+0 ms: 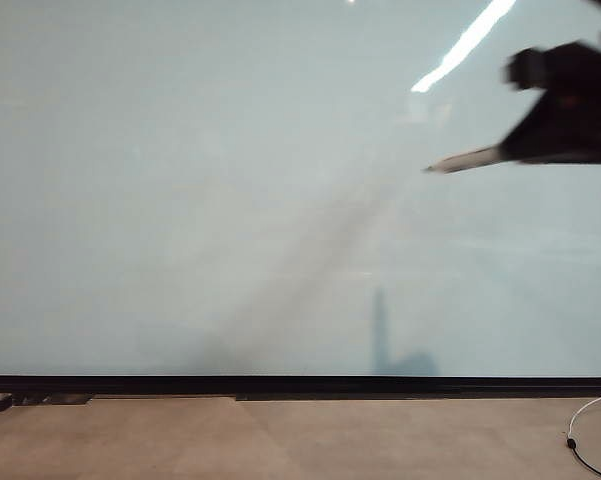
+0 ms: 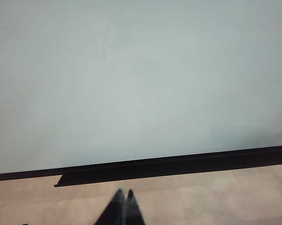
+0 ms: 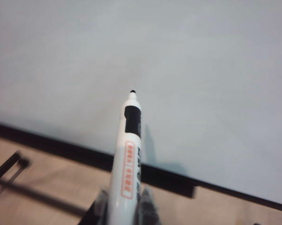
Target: Pick up the pen on the shelf to the right of the whiteboard and draw a straight line.
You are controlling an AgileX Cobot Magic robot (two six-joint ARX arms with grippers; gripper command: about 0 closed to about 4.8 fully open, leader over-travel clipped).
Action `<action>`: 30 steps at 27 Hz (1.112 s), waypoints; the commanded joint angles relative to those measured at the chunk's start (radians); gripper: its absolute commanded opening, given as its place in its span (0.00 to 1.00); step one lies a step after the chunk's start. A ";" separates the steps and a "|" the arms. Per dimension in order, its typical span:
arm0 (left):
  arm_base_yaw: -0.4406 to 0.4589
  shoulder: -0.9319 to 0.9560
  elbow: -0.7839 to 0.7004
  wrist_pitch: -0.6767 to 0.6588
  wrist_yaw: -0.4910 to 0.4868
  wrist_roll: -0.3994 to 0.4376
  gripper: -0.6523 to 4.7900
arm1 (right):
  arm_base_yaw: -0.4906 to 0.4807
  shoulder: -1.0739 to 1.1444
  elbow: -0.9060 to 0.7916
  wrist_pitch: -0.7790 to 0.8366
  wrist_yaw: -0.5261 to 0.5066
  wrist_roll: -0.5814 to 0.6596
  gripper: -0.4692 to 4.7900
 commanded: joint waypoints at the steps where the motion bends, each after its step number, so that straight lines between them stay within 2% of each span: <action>1: -0.001 0.000 0.003 0.004 0.003 0.001 0.11 | 0.071 0.138 0.071 0.069 -0.027 -0.003 0.08; 4: -0.001 0.000 0.003 0.004 0.003 0.001 0.11 | 0.108 0.332 0.169 0.179 -0.119 -0.009 0.08; 8: -0.001 0.000 0.003 0.003 0.003 0.001 0.11 | 0.119 0.530 0.296 0.224 -0.158 -0.010 0.08; 13: -0.001 0.000 0.003 0.004 0.003 0.001 0.11 | 0.119 0.707 0.416 0.270 -0.258 -0.010 0.08; 16: -0.001 0.000 0.003 0.003 0.003 0.001 0.11 | 0.118 0.766 0.455 0.279 -0.266 -0.010 0.08; 19: -0.001 0.000 0.003 0.003 0.003 0.001 0.11 | 0.109 0.810 0.480 0.299 -0.317 -0.010 0.08; 30: -0.001 0.000 0.003 0.003 0.003 0.001 0.11 | -0.007 0.853 0.499 0.359 -0.456 -0.008 0.08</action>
